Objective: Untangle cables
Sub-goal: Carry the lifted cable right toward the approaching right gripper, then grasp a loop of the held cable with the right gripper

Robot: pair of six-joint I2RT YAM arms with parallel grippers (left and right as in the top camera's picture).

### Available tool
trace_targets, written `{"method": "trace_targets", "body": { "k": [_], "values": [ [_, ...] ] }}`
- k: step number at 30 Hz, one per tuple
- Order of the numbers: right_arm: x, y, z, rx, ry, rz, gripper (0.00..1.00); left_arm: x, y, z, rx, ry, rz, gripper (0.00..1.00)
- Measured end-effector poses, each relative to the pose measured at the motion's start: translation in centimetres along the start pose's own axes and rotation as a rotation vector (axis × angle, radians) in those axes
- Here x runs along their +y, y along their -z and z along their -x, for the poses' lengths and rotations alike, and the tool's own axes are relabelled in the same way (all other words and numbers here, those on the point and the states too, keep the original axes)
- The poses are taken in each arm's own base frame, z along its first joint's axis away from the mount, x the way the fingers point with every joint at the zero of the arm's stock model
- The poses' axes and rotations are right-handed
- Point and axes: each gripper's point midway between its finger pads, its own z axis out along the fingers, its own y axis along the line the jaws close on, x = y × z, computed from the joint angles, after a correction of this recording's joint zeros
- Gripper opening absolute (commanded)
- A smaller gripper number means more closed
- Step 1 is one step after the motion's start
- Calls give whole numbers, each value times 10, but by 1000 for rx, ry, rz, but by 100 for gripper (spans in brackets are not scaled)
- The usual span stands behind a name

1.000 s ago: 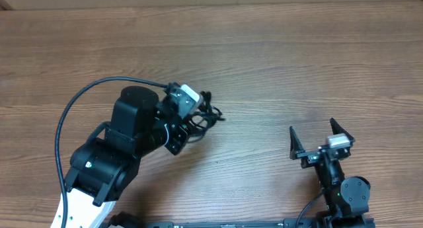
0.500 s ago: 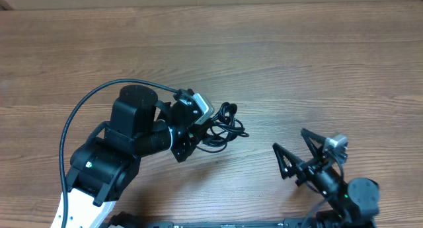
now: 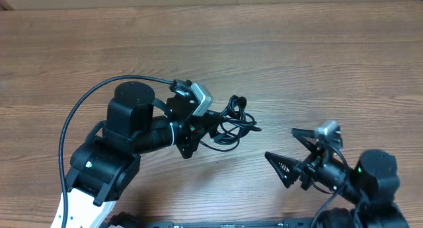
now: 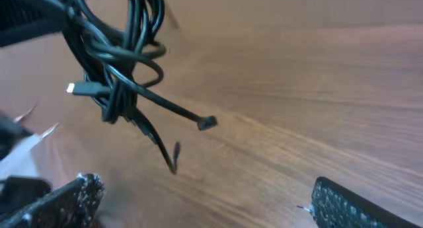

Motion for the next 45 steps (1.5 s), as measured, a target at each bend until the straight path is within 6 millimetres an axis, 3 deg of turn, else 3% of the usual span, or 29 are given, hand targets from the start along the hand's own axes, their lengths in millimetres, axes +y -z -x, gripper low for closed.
{"method": "trace_targets", "body": {
  "k": [10,15,23,37,39,42,43,45],
  "values": [
    [15,-4,10,-22,54,106,100,-38,10,5,-36,-56,-252,4],
    [37,0,24,-71,124,224,100,-50,14,6,-50,-91,-329,4],
    [44,2,27,-84,148,259,100,-75,23,9,-70,-109,-484,4],
    [50,8,58,-198,170,264,99,-92,18,3,-36,-75,-653,4],
    [55,9,58,-195,172,293,89,-97,14,1,-22,-76,-680,4],
    [61,11,56,-186,168,327,67,-101,7,1,-16,-92,-707,4],
    [63,12,56,-185,173,338,55,-101,4,1,-17,-100,-718,4],
    [64,12,55,-182,177,348,42,-100,0,1,-12,-96,-722,4]
  ]
}}
